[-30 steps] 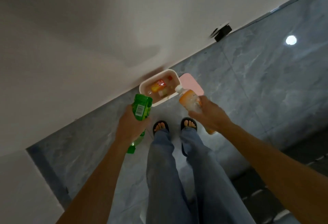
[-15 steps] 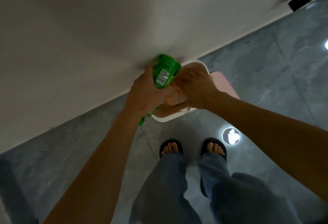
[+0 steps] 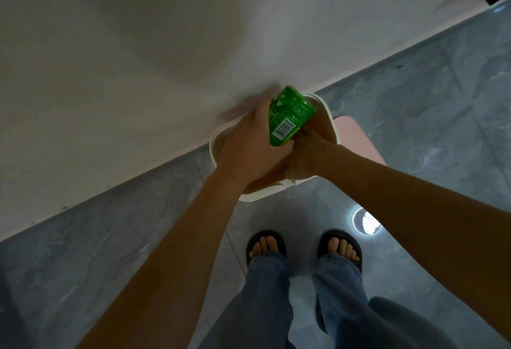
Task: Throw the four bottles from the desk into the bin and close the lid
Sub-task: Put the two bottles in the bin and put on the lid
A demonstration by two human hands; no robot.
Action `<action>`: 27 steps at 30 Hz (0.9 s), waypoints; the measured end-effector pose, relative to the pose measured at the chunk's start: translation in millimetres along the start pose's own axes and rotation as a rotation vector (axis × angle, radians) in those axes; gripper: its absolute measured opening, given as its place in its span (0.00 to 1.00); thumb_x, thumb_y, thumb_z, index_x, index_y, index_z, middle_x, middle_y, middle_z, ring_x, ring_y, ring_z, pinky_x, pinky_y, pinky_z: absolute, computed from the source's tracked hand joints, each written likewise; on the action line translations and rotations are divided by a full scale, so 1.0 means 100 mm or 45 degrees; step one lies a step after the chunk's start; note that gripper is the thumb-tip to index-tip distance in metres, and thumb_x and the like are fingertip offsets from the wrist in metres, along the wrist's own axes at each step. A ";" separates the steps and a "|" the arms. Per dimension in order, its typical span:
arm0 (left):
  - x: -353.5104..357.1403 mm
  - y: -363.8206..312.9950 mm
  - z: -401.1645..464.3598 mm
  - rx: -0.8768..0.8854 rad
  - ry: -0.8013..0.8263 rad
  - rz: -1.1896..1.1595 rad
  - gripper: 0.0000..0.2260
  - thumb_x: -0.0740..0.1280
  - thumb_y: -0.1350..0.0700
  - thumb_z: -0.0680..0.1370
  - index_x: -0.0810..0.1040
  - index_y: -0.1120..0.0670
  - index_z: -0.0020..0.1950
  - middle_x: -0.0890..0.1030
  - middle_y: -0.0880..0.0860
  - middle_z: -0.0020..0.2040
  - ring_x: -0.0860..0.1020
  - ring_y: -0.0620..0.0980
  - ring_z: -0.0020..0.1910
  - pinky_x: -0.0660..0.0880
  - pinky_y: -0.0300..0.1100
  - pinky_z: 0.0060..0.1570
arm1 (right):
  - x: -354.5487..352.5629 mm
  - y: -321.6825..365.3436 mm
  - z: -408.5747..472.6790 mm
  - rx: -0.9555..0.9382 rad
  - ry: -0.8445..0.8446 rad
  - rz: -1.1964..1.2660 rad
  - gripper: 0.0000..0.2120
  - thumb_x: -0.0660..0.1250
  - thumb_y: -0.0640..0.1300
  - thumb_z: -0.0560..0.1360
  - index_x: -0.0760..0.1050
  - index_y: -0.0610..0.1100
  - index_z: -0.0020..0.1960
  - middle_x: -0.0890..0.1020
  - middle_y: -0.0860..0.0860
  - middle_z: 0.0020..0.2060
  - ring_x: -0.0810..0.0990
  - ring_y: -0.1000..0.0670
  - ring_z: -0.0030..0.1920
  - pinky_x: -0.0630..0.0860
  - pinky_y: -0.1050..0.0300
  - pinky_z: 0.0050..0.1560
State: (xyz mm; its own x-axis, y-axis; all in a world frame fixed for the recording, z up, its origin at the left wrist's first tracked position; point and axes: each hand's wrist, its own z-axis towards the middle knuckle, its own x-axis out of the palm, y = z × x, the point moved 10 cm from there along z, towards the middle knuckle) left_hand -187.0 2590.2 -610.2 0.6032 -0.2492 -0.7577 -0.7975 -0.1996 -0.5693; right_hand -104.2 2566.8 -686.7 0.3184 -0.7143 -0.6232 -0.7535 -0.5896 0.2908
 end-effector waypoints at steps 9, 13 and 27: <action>0.07 -0.03 -0.14 0.078 -0.105 0.144 0.36 0.74 0.41 0.70 0.65 0.50 0.73 0.79 0.52 0.62 0.79 0.51 0.56 0.72 0.38 0.44 | -0.09 0.04 -0.77 -0.048 -0.466 0.166 0.16 0.57 0.50 0.82 0.76 0.48 0.65 0.79 0.51 0.64 0.77 0.48 0.64 0.76 0.52 0.64; 0.25 0.01 -0.16 0.064 -0.102 0.262 0.35 0.74 0.42 0.72 0.65 0.50 0.75 0.75 0.53 0.68 0.75 0.53 0.64 0.77 0.51 0.61 | -0.02 0.02 -1.06 -0.085 -0.694 0.087 0.14 0.62 0.47 0.80 0.80 0.48 0.62 0.82 0.51 0.62 0.77 0.48 0.66 0.63 0.49 0.76; 0.70 0.23 -0.05 0.055 -0.092 0.429 0.37 0.74 0.47 0.74 0.62 0.54 0.79 0.69 0.56 0.75 0.68 0.56 0.74 0.62 0.52 0.75 | 0.28 -0.12 -1.05 -0.119 -1.067 0.055 0.16 0.67 0.42 0.74 0.80 0.46 0.61 0.83 0.48 0.58 0.79 0.45 0.63 0.56 0.46 0.79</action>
State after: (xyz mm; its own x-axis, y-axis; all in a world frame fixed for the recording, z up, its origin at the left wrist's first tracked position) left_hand -163.3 2563.2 -674.9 0.3049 -0.2263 -0.9251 -0.9524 -0.0767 -0.2952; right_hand -25.9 2513.8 -631.0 -0.2699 -0.2426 -0.9318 -0.6926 -0.6234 0.3629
